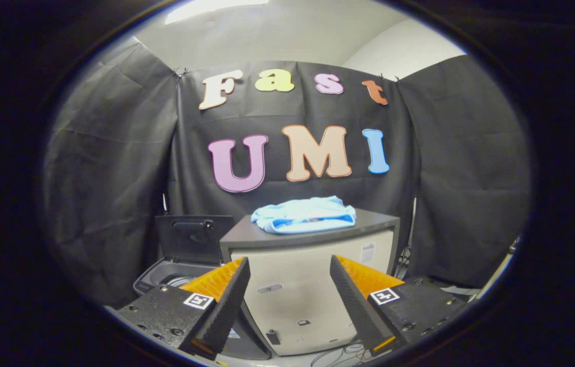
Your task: Put the clothes into the washing machine and then close the washing machine lid.
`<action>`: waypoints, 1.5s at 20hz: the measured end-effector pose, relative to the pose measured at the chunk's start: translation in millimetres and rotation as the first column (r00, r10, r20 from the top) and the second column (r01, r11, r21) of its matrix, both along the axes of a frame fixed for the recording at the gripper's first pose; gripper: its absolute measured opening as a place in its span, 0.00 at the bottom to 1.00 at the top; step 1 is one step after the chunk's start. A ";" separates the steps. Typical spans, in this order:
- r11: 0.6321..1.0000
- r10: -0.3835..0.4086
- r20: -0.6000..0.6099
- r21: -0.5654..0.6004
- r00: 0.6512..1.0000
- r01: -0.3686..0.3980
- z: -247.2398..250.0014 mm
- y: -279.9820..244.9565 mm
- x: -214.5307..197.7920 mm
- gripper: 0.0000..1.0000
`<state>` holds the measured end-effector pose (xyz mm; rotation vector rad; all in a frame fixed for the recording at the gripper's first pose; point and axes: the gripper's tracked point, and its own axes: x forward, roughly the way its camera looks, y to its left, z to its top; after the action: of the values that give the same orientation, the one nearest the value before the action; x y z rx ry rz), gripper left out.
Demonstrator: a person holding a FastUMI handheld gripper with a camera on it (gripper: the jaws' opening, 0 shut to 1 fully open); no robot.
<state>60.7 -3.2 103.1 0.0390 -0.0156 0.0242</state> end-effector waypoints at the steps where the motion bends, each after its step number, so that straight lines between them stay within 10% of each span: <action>1: 1.000 -0.008 0.004 -0.008 1.000 0.008 13.0 -2.3 6.4 0.96; 9: 0.999 -0.019 -0.068 -0.030 0.998 0.017 77.2 -7.9 96.1 0.96; 19: 0.996 -0.066 -0.359 -0.083 0.931 0.038 22.0 -9.2 254.2 0.96; 27: 0.985 -0.145 -0.608 -0.165 0.780 0.054 -46.9 -28.5 299.3 0.99; 30: 0.987 -0.141 -0.576 -0.140 0.805 0.073 -49.7 -23.6 314.3 0.73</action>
<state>375.0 -26.8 53.4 -0.0689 0.6073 -0.1027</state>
